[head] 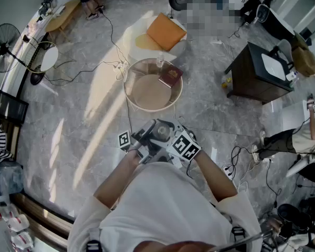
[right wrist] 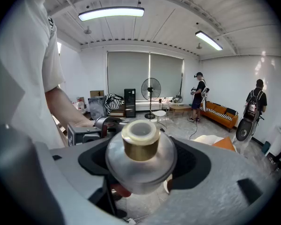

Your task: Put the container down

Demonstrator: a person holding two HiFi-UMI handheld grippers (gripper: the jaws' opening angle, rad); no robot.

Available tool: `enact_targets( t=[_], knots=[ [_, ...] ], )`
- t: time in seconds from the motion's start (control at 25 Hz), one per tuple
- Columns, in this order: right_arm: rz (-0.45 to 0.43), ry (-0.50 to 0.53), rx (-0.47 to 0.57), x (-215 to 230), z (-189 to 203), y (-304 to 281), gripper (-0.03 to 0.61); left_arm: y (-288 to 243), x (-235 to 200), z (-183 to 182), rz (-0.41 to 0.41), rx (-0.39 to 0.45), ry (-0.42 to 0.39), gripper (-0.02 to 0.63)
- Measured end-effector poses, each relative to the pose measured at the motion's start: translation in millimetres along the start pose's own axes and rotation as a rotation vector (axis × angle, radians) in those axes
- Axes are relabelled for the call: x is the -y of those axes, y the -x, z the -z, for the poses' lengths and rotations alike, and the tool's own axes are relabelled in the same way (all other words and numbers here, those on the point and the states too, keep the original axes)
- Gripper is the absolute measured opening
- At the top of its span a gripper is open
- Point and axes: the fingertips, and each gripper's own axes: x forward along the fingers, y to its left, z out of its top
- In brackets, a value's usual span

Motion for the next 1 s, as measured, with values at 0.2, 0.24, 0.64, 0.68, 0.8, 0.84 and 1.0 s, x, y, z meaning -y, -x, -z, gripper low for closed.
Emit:
enact_targets(
  t=[0.2,0.24,0.64,0.68,0.8,0.84,1.0],
  knots=[
    [0.001,0.007,0.014,1,-5,5,0.337,-2,-5,3,0.004,-0.007,-0.021,0.267],
    [0.001,0.008,0.014,0,-4,5,0.337,-2,-6,4,0.003,-0.006,-0.020,0.267],
    [-0.009,0.011,0.012,-1,0,12,0.337,-3,-11,9,0.001,0.007,-0.024,0.267],
    [-0.010,0.011,0.016,0,1,13,0.337,-4,-12,10,0.003,0.009,-0.026,0.267],
    [-0.017,0.011,0.032,3,4,18,0.337,-10,-19,11,0.004,0.018,-0.029,0.267],
    [-0.020,0.016,0.028,4,7,20,0.337,-12,-20,12,0.004,0.022,-0.026,0.267],
    [-0.035,0.029,0.018,2,15,25,0.337,-13,-25,18,0.013,0.027,-0.034,0.267]
  ],
)
